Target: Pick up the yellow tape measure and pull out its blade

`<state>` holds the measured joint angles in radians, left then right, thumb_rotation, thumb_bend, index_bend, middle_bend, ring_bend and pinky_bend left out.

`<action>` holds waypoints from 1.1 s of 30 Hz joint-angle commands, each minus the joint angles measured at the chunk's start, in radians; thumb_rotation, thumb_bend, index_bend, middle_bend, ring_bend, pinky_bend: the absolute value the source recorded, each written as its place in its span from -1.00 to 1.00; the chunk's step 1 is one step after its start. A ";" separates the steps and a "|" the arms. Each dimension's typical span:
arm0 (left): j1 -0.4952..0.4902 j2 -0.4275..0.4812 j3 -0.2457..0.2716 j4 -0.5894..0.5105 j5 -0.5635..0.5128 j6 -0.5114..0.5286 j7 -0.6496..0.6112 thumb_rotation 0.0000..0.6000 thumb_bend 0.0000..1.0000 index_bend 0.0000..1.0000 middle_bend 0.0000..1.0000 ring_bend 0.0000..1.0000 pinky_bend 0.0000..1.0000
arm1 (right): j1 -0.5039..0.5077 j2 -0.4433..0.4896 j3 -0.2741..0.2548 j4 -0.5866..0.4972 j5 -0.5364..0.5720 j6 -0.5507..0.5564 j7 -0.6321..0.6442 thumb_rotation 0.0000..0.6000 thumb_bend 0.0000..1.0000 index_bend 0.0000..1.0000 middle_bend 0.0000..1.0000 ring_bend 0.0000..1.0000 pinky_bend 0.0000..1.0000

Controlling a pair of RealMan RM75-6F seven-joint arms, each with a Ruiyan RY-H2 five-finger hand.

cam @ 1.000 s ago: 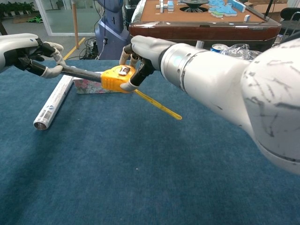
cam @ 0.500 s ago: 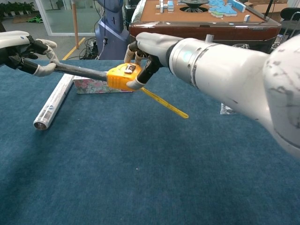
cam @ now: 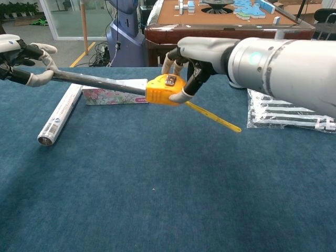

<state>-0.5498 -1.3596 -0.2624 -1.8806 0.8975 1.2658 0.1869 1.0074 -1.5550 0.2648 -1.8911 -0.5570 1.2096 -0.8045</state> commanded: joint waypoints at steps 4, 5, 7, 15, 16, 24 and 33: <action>0.033 0.012 0.017 0.010 0.052 0.012 -0.042 1.00 0.00 0.15 -0.91 -1.00 -1.00 | -0.078 0.070 -0.070 -0.049 -0.104 0.012 0.082 1.00 0.23 -0.05 0.00 -0.25 -0.43; 0.039 0.014 0.019 0.013 0.061 0.015 -0.050 1.00 0.00 0.15 -0.91 -1.00 -1.00 | -0.089 0.078 -0.077 -0.053 -0.117 0.014 0.096 1.00 0.23 -0.05 0.00 -0.25 -0.43; 0.052 0.019 0.024 0.019 0.079 0.020 -0.069 1.00 0.00 0.15 -0.91 -1.00 -1.00 | -0.115 0.096 -0.095 -0.059 -0.144 0.015 0.127 1.00 0.23 -0.05 0.00 -0.25 -0.43; 0.101 0.059 0.043 0.035 0.124 0.033 -0.117 1.00 0.00 0.15 -0.90 -1.00 -1.00 | -0.215 0.171 -0.175 -0.076 -0.266 0.019 0.231 1.00 0.23 -0.05 0.00 -0.25 -0.43; 0.110 0.067 0.047 0.035 0.131 0.036 -0.125 1.00 0.00 0.15 -0.91 -1.00 -1.00 | -0.230 0.181 -0.186 -0.078 -0.285 0.020 0.247 1.00 0.23 -0.05 0.00 -0.25 -0.43; 0.153 0.092 0.055 0.050 0.155 0.041 -0.181 1.00 0.00 0.15 -0.90 -1.00 -1.00 | -0.285 0.197 -0.221 -0.061 -0.357 0.007 0.299 1.00 0.23 -0.04 0.00 -0.24 -0.43; 0.174 0.099 0.053 0.059 0.166 0.037 -0.196 1.00 0.00 0.15 -0.90 -1.00 -1.00 | -0.302 0.187 -0.214 -0.062 -0.388 -0.005 0.289 1.00 0.23 -0.04 0.00 -0.24 -0.43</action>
